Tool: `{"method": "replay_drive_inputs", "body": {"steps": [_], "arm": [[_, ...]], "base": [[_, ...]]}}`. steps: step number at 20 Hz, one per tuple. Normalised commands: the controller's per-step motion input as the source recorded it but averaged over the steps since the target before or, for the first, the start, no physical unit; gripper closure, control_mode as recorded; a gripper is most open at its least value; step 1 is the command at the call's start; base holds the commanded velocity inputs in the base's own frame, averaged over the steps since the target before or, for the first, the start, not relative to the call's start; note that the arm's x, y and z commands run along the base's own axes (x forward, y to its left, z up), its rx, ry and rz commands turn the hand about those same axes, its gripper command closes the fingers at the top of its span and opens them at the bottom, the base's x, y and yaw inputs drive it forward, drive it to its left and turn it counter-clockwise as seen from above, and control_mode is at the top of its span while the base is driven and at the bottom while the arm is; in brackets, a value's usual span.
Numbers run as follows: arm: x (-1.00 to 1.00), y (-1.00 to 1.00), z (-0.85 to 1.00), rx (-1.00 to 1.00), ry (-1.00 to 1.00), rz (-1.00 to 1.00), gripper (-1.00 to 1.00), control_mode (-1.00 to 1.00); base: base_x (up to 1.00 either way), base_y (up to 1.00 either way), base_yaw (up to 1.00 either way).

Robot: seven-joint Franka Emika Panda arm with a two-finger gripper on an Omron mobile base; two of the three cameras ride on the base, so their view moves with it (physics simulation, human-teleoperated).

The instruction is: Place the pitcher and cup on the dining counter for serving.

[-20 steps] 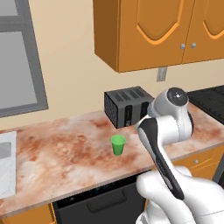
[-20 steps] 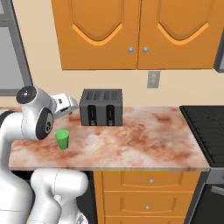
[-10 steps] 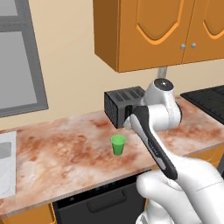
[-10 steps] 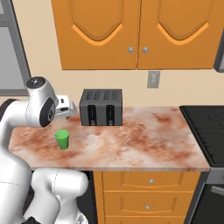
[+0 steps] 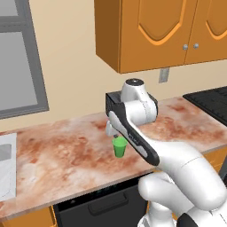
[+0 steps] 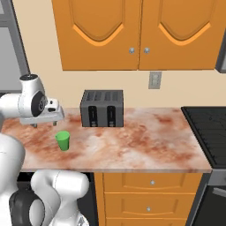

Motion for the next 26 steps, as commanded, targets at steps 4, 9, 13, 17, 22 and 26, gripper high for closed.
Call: {"method": "replay_drive_inputs", "body": {"steps": [4,9,13,17,22,26], "arm": [[0.16,0.36,-0.68,-0.04,0.13,0.0,-1.0,-1.0],[0.32,0.16,-0.47,-0.05,0.03,0.0,-1.0,-1.0],[0.34,0.0,-0.52,0.0,0.0,-0.02,-1.0,-1.0],[0.3,0.0,-0.18,0.0,0.0,-0.03,-1.0,-1.0],[0.22,0.0,-0.26,0.0,0.05,-0.04,-1.0,-1.0],[0.1,0.0,-0.34,0.0,0.07,-0.03,-1.0,-1.0]], "base": [[0.0,0.0,0.0],[0.0,0.0,0.0],[0.0,0.0,0.0],[0.0,0.0,0.0],[0.0,0.0,0.0],[0.0,0.0,0.0]]}}
